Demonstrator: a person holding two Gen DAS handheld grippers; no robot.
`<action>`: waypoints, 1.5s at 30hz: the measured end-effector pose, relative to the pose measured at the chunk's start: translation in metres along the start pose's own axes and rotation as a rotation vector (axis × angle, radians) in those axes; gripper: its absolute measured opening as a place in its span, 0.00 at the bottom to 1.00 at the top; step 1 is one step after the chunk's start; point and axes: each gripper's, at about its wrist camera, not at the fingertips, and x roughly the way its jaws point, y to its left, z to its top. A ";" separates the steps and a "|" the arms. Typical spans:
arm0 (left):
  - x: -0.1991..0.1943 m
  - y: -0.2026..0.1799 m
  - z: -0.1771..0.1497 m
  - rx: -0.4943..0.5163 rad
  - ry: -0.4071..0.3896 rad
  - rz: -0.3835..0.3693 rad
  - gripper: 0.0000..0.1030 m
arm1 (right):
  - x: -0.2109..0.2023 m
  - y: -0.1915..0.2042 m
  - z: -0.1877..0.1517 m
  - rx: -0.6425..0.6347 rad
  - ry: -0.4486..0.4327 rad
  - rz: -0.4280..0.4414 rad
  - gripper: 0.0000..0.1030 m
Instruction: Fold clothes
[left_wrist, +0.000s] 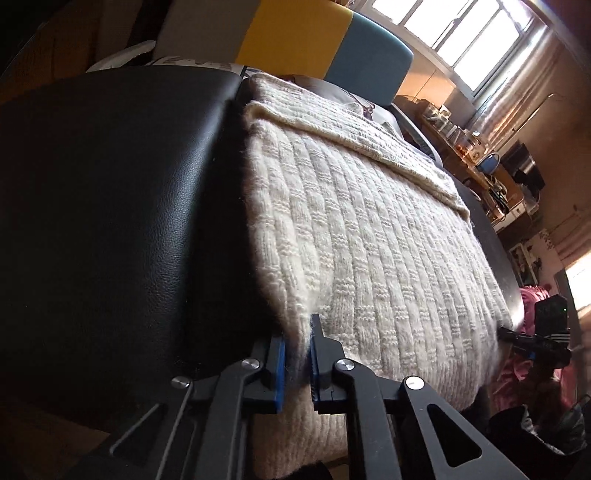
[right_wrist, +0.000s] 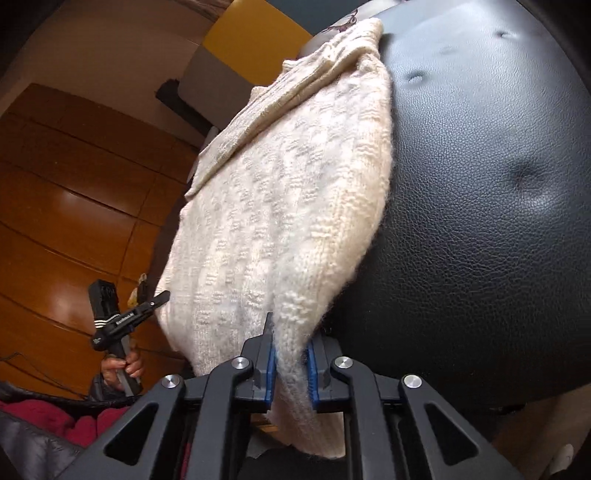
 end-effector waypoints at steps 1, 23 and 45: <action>0.000 -0.002 0.000 0.006 -0.003 0.004 0.09 | 0.002 0.001 0.000 -0.002 -0.005 -0.008 0.12; -0.032 0.022 -0.005 -0.091 -0.006 -0.222 0.07 | -0.015 0.044 -0.017 -0.068 -0.027 0.144 0.10; -0.007 0.019 0.200 -0.255 -0.186 -0.566 0.07 | 0.012 0.027 0.174 0.080 -0.294 0.298 0.10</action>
